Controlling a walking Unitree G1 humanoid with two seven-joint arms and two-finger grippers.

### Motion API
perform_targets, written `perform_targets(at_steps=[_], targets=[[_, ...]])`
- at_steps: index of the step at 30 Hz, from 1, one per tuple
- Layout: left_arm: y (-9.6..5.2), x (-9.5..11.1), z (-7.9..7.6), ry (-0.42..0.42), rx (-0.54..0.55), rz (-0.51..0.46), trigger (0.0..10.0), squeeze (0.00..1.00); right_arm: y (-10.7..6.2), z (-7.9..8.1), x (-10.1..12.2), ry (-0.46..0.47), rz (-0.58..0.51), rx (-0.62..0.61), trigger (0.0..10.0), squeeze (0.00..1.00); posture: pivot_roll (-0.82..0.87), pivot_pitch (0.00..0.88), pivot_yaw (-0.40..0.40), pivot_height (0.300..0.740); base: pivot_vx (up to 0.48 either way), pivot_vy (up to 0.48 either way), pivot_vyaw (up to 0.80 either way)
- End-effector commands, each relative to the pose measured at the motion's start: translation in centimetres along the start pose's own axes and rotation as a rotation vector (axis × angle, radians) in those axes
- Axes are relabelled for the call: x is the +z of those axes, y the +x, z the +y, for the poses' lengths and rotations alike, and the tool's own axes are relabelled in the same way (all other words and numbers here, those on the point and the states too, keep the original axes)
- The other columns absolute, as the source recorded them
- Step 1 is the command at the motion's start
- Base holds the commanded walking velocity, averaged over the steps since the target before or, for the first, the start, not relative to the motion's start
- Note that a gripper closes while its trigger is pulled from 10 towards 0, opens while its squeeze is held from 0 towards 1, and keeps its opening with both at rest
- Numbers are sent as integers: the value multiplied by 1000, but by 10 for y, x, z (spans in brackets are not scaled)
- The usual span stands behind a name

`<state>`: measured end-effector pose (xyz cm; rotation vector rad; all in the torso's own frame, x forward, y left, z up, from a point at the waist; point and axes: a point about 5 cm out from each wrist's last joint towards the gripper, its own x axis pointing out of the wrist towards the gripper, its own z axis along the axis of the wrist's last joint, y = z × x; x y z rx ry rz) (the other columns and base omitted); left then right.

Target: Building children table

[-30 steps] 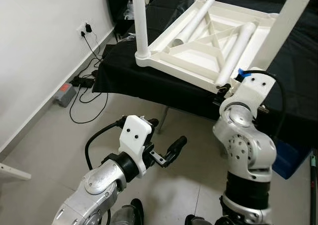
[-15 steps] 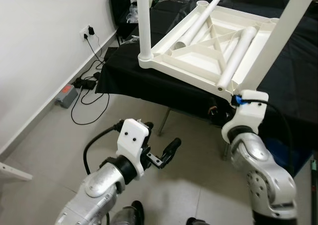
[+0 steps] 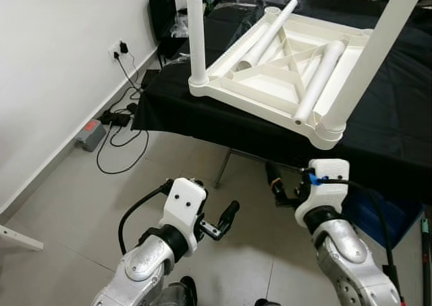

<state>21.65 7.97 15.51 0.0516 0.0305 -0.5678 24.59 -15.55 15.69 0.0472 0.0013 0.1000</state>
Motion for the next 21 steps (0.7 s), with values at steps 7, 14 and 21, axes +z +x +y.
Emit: perform_targets(at_steps=[7, 14, 21], targets=[[2, -10, -1, 12, -4, 30, 10000, 0, -1, -7, -4, 26, -35, 2, 10000, 0, 103, 169, 13, 740, 35, -436, 0], [3, -12, 0, 8, 2, 23, 10000, 0, 1, -9, -7, 20, -48, 3, 10000, 0, 101, 159, 12, 740, 273, -389, 0], [3, -13, 1, -1, 13, 24, 10000, 0, 1, -17, -10, 42, -57, -6, 10000, 0, 101, 148, 12, 740, 357, -305, 0]])
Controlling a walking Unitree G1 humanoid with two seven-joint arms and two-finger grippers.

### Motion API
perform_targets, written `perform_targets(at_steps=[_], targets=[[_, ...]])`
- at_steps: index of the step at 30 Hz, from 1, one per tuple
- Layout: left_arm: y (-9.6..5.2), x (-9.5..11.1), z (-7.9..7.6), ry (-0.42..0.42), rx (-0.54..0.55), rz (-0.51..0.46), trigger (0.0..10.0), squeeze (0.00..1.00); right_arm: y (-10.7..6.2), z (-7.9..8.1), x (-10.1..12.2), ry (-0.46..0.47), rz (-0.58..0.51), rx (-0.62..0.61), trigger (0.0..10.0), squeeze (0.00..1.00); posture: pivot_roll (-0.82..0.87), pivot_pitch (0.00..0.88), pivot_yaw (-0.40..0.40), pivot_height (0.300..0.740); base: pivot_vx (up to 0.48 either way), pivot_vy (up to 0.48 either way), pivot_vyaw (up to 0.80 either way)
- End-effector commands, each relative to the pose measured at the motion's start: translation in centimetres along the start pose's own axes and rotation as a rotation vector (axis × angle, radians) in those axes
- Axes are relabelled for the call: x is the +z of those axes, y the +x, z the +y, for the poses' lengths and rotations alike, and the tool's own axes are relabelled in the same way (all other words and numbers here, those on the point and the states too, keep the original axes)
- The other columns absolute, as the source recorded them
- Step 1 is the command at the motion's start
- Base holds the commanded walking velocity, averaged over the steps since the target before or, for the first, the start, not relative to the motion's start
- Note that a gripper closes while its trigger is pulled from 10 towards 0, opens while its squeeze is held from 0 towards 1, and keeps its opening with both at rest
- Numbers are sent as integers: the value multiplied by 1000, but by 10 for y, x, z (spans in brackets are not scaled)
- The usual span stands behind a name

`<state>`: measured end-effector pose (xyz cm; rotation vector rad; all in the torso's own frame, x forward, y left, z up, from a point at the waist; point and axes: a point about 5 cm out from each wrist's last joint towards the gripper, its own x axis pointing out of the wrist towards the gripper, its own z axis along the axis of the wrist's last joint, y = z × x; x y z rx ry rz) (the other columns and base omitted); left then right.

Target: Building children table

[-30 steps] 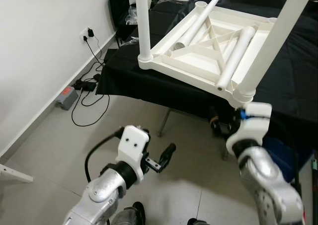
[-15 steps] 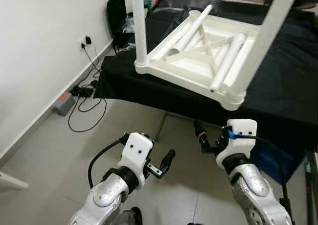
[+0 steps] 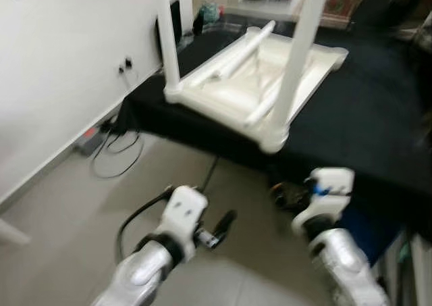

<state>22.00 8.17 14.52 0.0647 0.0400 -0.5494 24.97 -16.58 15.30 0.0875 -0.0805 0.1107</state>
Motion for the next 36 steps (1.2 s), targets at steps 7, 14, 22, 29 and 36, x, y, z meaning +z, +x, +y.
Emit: perform_targets(at_steps=[7, 14, 22, 29, 36], targets=[[2, -5, 2, -33, 21, 12, 10000, 0, 5, -22, -5, 19, -8, -57, 10000, 0, 109, 139, 14, 740, 69, 0, 0], [2, -5, 3, -27, 39, 2, 10000, 0, 13, -15, 12, 65, -101, -34, 10000, 0, 109, 131, 13, 740, 0, 0, 0], [1, -3, 2, -24, 43, -9, 10000, 0, 9, -8, 5, 76, -82, 6, 10000, 0, 109, 128, 14, 740, 0, 0, 0], [2, -2, 2, -24, 43, -17, 10000, 0, 12, -12, 5, 37, -92, 9, 10000, 0, 109, 131, 13, 740, 0, 0, 0], [2, 0, 3, -15, 52, -23, 10000, 0, 13, -11, 3, 61, -83, -13, 10000, 0, 110, 135, 14, 740, 0, 0, 88]])
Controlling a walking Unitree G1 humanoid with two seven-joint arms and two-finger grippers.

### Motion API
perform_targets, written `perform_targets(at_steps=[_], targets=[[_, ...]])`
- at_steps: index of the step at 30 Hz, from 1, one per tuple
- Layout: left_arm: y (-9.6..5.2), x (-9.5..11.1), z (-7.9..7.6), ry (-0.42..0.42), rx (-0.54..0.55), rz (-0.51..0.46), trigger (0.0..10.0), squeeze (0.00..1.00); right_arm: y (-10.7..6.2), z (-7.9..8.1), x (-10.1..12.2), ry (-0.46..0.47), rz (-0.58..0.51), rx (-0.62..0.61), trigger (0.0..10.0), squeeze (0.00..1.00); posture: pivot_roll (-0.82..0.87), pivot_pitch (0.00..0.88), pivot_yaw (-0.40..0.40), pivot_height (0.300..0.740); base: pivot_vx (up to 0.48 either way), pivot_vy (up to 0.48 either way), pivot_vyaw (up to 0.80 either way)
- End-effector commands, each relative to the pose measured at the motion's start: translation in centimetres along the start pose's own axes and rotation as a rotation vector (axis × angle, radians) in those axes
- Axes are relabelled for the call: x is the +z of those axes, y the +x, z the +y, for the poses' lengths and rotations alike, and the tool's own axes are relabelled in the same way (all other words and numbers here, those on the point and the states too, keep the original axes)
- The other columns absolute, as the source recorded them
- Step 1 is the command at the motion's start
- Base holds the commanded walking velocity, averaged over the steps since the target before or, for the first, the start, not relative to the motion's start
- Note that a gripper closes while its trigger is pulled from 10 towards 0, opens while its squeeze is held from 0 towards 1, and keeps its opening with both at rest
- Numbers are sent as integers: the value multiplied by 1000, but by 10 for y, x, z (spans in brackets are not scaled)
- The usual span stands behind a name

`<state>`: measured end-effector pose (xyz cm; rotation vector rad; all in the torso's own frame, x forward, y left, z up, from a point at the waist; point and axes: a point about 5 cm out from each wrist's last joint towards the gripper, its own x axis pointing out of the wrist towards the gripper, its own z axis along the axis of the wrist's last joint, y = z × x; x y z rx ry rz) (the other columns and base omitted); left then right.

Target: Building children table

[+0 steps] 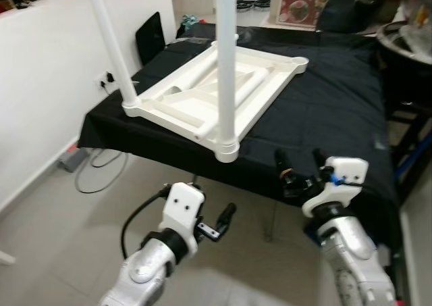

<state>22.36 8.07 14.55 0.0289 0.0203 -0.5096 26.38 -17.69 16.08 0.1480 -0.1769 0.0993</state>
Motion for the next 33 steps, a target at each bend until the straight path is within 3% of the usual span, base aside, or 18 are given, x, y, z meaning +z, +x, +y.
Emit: perform_targets(at_steps=[1, 15, 17, 19, 20, 25, 27, 29, 33], targets=[[-1, -1, 2, 16, 15, 5, 10000, 0, -2, 2, -6, 0, 19, 1, 10000, 0, 111, 135, 12, 740, 0, 0, 0], [-1, 4, 2, 23, 26, -25, 10000, 0, -6, 11, -4, 3, -6, 27, 10000, 0, 110, 139, 14, 740, 0, 0, 0], [4, 20, 6, 21, 71, -80, 10000, 0, 0, 14, 12, -1, -68, 28, 10000, 0, 107, 140, 13, 740, 0, 0, 0], [4, 20, 6, 21, 71, -80, 10000, 0, 0, 14, 12, -1, -68, 28, 10000, 0, 107, 140, 13, 740, 0, 0, 0], [7, 33, 11, 33, 106, -121, 10000, 0, 5, 13, 21, 5, -95, 17, 10000, 0, 110, 141, 15, 740, 0, 0, 0], [9, 59, 25, 99, 199, -199, 10000, 0, 19, 8, 32, -44, -89, -17, 10000, 0, 110, 137, 14, 740, 0, 0, 0], [9, 59, 25, 99, 199, -199, 10000, 0, 19, 8, 32, -44, -89, -17, 10000, 0, 110, 137, 14, 740, 0, 0, 0], [5, 58, 29, 113, 218, -190, 10000, 0, 19, 3, 31, -73, -76, -29, 10000, 0, 114, 136, 11, 740, 0, 0, 0], [-20, 35, 73, 168, 418, -87, 10000, 0, 7, -41, 22, -123, -41, -107, 10000, 0, 125, 135, 7, 740, 0, 0, 0]])
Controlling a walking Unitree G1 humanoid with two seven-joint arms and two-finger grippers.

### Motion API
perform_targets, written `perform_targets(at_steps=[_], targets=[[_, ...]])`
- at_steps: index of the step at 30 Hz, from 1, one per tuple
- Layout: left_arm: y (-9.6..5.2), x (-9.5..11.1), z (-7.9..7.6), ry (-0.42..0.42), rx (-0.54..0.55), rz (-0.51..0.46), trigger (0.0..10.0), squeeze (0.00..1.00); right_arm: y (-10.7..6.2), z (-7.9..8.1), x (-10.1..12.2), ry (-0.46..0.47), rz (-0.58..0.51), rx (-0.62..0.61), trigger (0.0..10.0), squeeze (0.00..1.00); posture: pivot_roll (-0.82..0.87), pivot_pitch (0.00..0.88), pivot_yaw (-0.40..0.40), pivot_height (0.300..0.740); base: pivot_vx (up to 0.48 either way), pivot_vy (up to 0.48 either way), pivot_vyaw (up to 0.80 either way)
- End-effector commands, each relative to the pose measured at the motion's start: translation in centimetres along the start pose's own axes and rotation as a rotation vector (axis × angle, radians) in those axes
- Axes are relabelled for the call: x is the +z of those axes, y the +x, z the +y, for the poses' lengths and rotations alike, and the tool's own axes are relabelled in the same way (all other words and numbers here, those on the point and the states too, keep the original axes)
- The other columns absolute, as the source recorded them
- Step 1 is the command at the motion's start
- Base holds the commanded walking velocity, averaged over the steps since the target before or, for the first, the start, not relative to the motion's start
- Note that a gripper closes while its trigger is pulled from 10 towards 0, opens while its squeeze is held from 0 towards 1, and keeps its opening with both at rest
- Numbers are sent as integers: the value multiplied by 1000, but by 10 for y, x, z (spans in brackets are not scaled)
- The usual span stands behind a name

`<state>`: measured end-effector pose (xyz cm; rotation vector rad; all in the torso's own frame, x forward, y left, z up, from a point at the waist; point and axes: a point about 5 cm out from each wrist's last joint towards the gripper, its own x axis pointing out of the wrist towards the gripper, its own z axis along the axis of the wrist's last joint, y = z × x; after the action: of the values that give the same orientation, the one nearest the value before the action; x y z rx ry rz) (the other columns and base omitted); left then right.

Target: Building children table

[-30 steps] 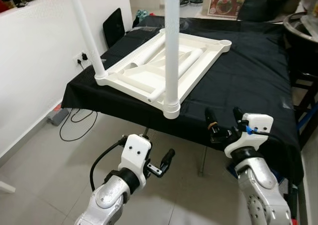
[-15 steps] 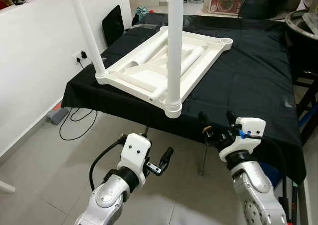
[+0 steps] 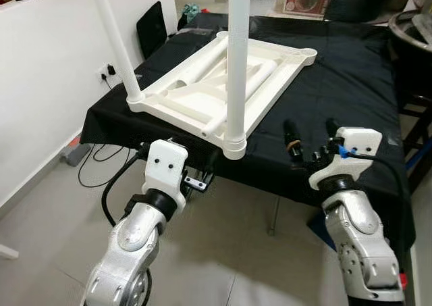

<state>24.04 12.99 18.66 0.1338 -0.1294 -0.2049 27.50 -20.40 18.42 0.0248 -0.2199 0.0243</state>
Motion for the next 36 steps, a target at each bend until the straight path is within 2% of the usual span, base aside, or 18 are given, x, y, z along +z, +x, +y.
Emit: perform_targets(at_steps=[1, 2, 4, 7, 10, 14, 28, 36], targets=[[-4, -7, 23, 43, 108, 29, 10000, 0, -5, -16, -5, 7, 4, -46, 10000, 0, 125, 135, 7, 740, 0, 0, 0], [-4, -7, 23, 43, 108, 29, 10000, 0, -5, -16, -5, 7, 4, -46, 10000, 0, 125, 135, 7, 740, 0, 0, 0], [-1, 3, 44, 91, 212, -11, 10000, 0, -4, -37, -3, 2, -13, -143, 10000, 0, 124, 138, 6, 740, 0, 0, 0], [1, 12, 52, 106, 270, -40, 10000, 0, -2, -45, 2, -6, -31, -176, 10000, 0, 127, 137, 8, 740, 0, 0, 0], [1, 13, 53, 108, 280, -44, 10000, 0, -1, -47, 3, -9, -34, -180, 10000, 0, 127, 137, 8, 740, 0, 0, 0], [5, 26, 59, 129, 336, -88, 10000, 0, 8, -49, 14, -26, -64, -178, 10000, 0, 123, 143, 8, 740, 0, 0, 0], [8, 33, 63, 123, 356, -115, 10000, 0, 15, -53, 17, -27, -83, -174, 10000, 0, 125, 150, 8, 740, 203, 0, 0], [10, 35, 59, 118, 356, -111, 10000, 0, 20, -57, 24, -15, -107, -197, 10000, 0, 127, 150, 7, 740, 232, 0, 0]])
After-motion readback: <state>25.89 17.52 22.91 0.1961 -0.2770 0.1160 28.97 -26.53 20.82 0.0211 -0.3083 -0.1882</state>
